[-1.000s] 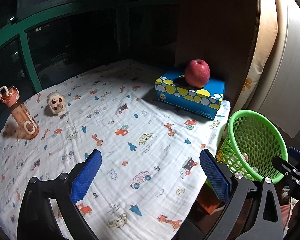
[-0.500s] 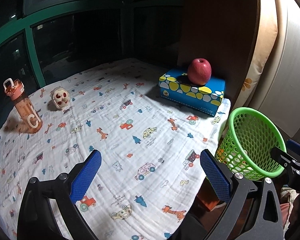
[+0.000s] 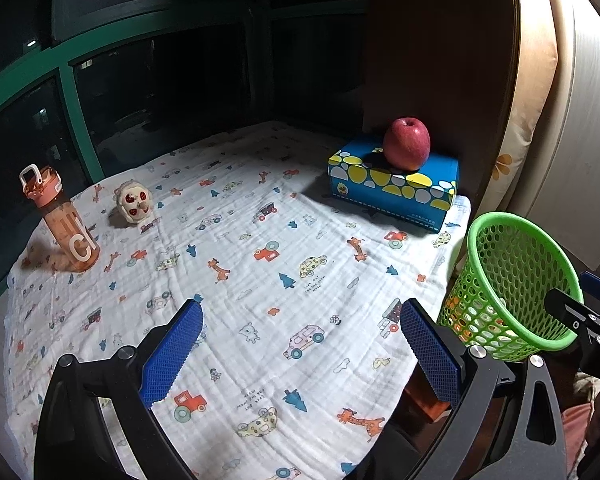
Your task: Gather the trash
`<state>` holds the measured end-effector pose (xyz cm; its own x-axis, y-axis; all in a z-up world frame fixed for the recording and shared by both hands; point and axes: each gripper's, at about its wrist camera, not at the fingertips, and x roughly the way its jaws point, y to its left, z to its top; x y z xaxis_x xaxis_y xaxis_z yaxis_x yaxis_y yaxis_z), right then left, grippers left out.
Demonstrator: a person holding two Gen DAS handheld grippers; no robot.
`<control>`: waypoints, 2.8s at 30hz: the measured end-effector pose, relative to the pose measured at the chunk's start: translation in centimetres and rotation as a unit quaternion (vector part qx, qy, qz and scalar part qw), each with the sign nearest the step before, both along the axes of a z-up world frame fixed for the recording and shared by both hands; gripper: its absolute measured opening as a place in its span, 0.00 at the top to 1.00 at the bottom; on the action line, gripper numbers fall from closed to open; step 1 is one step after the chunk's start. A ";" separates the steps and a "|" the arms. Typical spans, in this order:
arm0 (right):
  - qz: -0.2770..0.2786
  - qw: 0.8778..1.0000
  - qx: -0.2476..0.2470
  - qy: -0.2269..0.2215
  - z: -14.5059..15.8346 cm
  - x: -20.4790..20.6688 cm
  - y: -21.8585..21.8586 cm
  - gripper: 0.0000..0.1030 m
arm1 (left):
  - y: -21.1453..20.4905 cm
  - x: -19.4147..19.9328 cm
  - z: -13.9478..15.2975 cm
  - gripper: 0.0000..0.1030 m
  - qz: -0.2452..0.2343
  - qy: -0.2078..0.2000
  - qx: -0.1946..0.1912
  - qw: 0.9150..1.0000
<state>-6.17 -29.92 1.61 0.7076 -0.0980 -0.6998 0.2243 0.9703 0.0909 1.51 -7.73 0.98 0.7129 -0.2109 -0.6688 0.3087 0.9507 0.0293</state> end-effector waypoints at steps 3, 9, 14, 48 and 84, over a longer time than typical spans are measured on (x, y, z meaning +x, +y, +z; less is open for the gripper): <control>-0.001 1.000 -0.004 -0.001 0.1 0.0 0.1 0.05 | -0.1 -0.2 0.2 0.07 0.004 -0.007 0.006 1.000; -0.002 1.000 -0.003 -0.001 0.1 0.0 0.1 0.05 | -0.2 -0.4 0.5 0.07 0.011 -0.020 0.017 1.000; -0.004 1.000 -0.002 -0.001 0.2 0.0 0.0 0.05 | -0.4 -0.4 0.7 0.07 0.017 -0.027 0.023 0.999; -0.004 1.000 0.004 -0.002 0.1 0.1 -0.1 0.05 | -0.5 -0.7 0.4 0.07 0.026 -0.028 0.030 0.999; 0.004 1.000 0.009 -0.003 0.0 0.3 0.3 0.05 | -0.3 -0.7 0.7 0.07 0.041 -0.035 0.035 0.998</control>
<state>-5.83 -29.58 1.64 0.7119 -0.0804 -0.6977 0.2162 0.9703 0.1088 0.84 -8.05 1.64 0.7720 -0.1043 -0.6270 0.2239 0.9679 0.1146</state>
